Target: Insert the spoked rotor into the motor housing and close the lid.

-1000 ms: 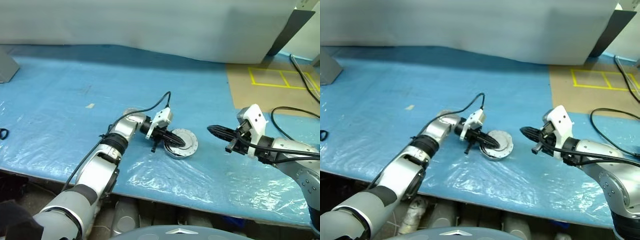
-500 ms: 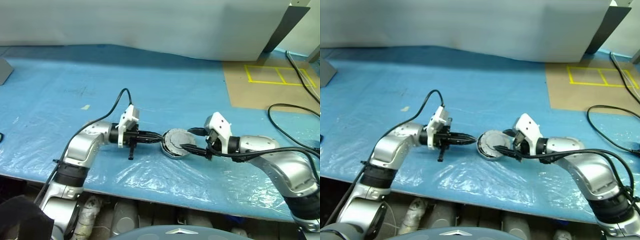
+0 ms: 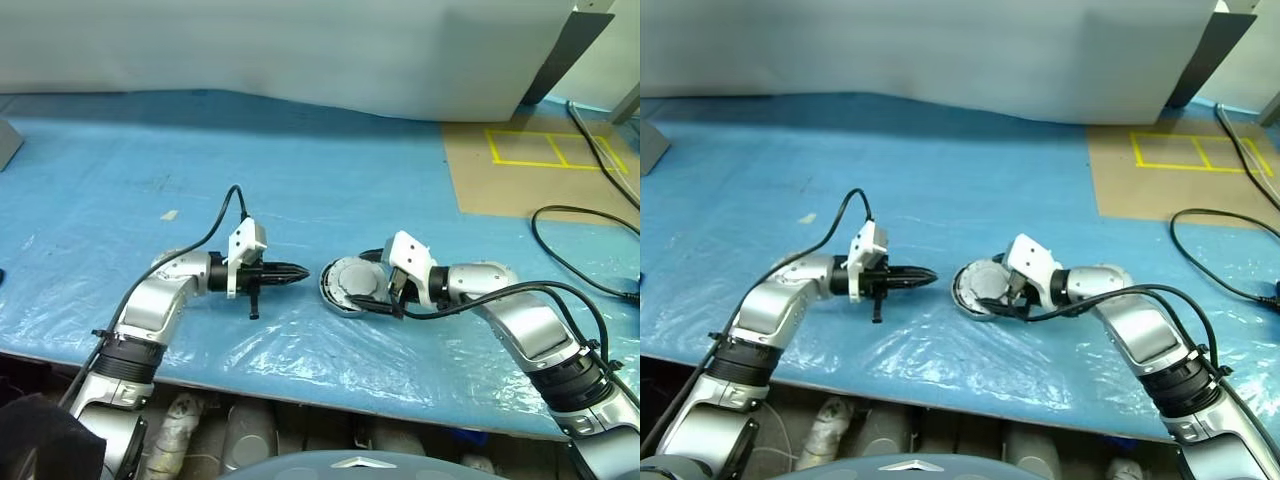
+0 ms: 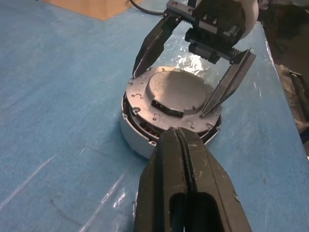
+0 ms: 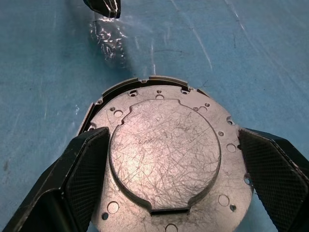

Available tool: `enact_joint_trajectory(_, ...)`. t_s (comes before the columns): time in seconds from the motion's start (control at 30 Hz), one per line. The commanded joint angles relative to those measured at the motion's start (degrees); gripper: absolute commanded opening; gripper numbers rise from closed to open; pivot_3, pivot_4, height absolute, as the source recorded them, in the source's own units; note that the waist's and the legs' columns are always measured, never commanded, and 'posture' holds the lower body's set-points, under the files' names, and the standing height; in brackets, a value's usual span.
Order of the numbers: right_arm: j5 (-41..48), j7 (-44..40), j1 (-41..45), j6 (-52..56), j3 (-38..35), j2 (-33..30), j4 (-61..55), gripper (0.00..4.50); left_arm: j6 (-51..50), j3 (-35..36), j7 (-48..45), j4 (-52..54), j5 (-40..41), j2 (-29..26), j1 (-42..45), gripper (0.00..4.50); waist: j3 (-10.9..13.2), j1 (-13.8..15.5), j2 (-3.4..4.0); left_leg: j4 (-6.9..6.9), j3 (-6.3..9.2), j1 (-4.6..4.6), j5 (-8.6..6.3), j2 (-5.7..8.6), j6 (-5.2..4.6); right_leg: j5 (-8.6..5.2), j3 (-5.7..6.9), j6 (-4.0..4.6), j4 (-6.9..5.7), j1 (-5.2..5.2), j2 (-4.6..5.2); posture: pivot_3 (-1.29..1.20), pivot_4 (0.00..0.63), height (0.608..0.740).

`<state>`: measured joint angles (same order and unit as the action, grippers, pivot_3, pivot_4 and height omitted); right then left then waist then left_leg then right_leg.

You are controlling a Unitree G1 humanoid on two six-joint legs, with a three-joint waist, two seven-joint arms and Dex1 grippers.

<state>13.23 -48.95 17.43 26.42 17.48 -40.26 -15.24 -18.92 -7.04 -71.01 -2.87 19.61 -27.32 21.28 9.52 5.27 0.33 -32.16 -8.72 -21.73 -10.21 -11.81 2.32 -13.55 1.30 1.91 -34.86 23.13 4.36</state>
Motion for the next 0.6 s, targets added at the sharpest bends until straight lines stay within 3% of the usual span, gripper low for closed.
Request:
enact_joint_trajectory(0.03,-2.51,-1.19,-0.03,-1.51,1.07,-0.32,0.18,3.86,2.25,0.37,-0.62,-0.21,0.55,-0.77,-1.2,0.0,0.0,0.0,0.0,0.0,0.0,0.01,0.0,0.0,0.0,0.0,0.0,0.0,-0.01,-0.01,0.0,0.0,0.15,0.74)
enact_joint_trajectory(0.13,-2.83,-1.12,0.49,-1.17,0.64,0.14,-0.07,2.98,3.2,-0.25,-0.85,-0.37,0.47,-0.76,-2.14,0.0,0.0,0.0,0.0,-0.02,0.0,0.06,0.0,-0.01,-0.01,0.0,-0.01,0.01,-0.04,-0.05,0.0,0.0,0.15,0.74)
enact_joint_trajectory(0.33,-2.77,-0.15,1.51,-0.62,-0.57,2.19,1.25,2.97,3.96,-1.19,0.04,-1.24,0.03,-0.03,-2.17,0.0,0.0,-0.11,0.0,-0.05,-0.04,0.17,0.0,-0.02,-0.01,0.01,-0.06,0.02,-0.13,-0.1,0.0,0.0,0.15,0.74)
enact_joint_trajectory(0.6,4.29,1.56,4.89,10.04,-5.0,9.0,0.03,2.97,2.5,-1.9,1.28,0.38,0.51,0.19,-1.94,0.0,0.0,-1.22,-0.01,-0.09,-0.05,0.19,0.0,-0.02,-0.01,0.03,-0.09,0.07,-0.25,-0.06,-0.01,0.0,0.15,0.74)
